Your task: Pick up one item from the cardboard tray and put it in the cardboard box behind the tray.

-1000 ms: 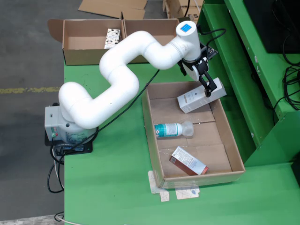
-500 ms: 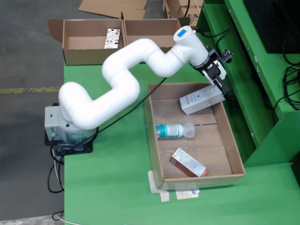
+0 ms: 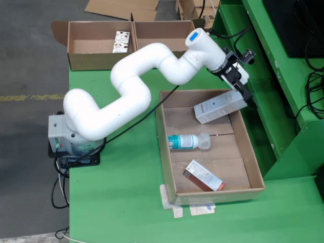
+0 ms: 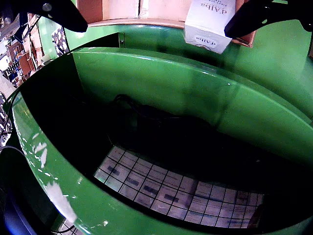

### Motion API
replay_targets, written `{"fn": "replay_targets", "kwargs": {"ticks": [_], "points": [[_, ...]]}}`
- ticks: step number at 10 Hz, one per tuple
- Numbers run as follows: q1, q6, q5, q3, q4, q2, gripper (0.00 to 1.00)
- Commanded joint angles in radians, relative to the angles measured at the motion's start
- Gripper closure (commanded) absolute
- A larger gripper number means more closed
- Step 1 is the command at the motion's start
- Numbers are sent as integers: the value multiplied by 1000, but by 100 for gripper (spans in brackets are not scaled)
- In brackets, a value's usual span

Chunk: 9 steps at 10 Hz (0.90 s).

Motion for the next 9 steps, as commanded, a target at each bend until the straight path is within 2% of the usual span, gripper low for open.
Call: {"fn": "replay_targets", "kwargs": {"ticks": [1, 8, 9], "points": [[3, -2, -10, 26, 14, 27, 0], [3, -2, -10, 26, 14, 27, 0], [21, 26, -10, 26, 14, 25, 0]]}}
